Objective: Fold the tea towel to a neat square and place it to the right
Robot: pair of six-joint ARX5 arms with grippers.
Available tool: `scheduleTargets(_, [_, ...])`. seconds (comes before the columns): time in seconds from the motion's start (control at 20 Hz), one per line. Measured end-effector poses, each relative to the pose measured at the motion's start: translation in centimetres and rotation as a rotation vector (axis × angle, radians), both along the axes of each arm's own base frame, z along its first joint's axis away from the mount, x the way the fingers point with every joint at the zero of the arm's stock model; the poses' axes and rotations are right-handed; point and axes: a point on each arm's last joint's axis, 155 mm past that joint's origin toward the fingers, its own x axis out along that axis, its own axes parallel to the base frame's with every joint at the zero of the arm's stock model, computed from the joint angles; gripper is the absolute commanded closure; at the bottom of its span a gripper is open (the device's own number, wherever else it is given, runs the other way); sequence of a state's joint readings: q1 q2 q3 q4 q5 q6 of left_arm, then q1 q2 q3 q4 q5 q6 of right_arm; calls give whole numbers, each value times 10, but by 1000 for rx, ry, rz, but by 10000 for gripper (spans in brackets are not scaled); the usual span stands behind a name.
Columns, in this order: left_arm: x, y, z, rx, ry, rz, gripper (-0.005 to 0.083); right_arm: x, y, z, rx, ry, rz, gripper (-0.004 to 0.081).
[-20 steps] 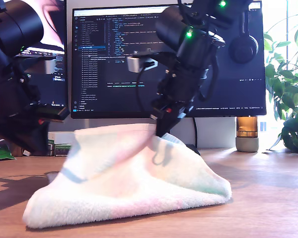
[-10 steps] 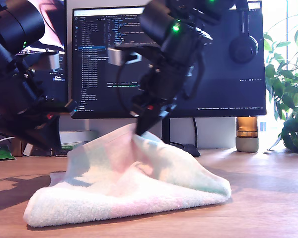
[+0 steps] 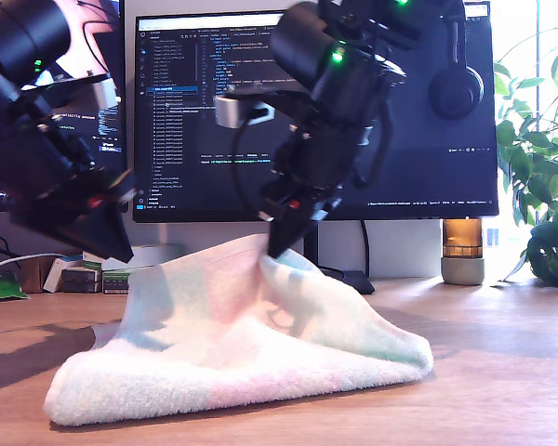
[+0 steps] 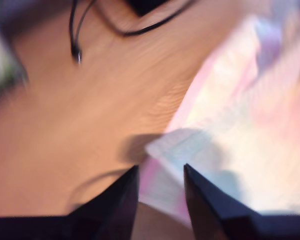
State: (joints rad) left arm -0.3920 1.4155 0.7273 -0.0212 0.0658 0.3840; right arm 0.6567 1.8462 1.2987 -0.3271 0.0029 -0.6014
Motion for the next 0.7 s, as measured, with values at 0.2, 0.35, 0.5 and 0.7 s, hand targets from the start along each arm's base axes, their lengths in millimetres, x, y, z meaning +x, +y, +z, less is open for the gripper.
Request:
scheduleTargets(0.2, [3,-19,15,111,-157,-246,432,-6,6,0,26,23,30,782])
scheduleTargets(0.35, [0,-32,22,87,-195,-324,364,-6,7,0,28,25,32,782])
scheduleTargets(0.5, [-6,-39,22,106,-219,-408,383,-7,8,0,33,27,37,782])
scheduleTargets(0.7, [-8,-41,17,133,-231,-459,382,-9,11,0,44,35,49,782])
